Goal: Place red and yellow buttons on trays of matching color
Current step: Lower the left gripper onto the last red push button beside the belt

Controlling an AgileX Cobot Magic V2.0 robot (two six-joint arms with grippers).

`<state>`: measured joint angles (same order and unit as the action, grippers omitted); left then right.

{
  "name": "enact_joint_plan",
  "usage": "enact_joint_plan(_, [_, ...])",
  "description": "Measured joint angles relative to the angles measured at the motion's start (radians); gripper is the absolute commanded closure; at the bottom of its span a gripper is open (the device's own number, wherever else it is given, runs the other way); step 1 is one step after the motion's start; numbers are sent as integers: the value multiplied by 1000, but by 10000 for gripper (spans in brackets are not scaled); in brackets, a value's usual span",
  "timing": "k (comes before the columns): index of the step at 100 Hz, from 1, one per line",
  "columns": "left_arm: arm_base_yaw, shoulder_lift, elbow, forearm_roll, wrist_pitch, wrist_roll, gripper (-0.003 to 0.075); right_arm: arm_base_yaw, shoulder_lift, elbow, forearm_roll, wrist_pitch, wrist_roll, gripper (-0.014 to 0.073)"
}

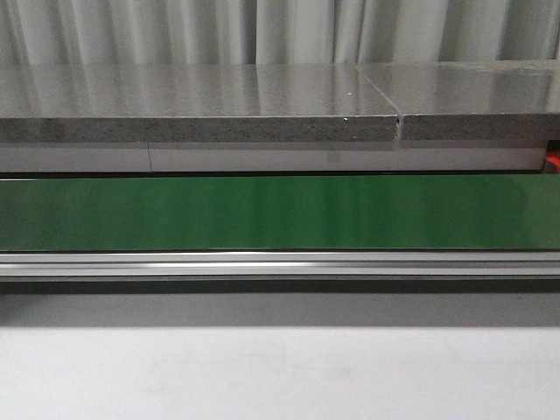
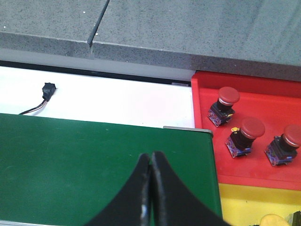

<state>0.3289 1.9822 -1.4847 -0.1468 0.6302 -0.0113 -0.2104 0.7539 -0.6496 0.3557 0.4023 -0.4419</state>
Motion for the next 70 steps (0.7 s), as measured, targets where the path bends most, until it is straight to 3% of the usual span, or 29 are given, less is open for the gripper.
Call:
enact_joint_plan(38, [0,46,-10,-4,-21,0,183,0,0,0,0,0,0,662])
enact_joint_plan(52, [0,46,-10,-6,-21,0,327,0,0,0,0,0,0,662])
enact_joint_plan(70, [0,46,-10,-10,-15,0,574,0,0,0,0,0,0,662])
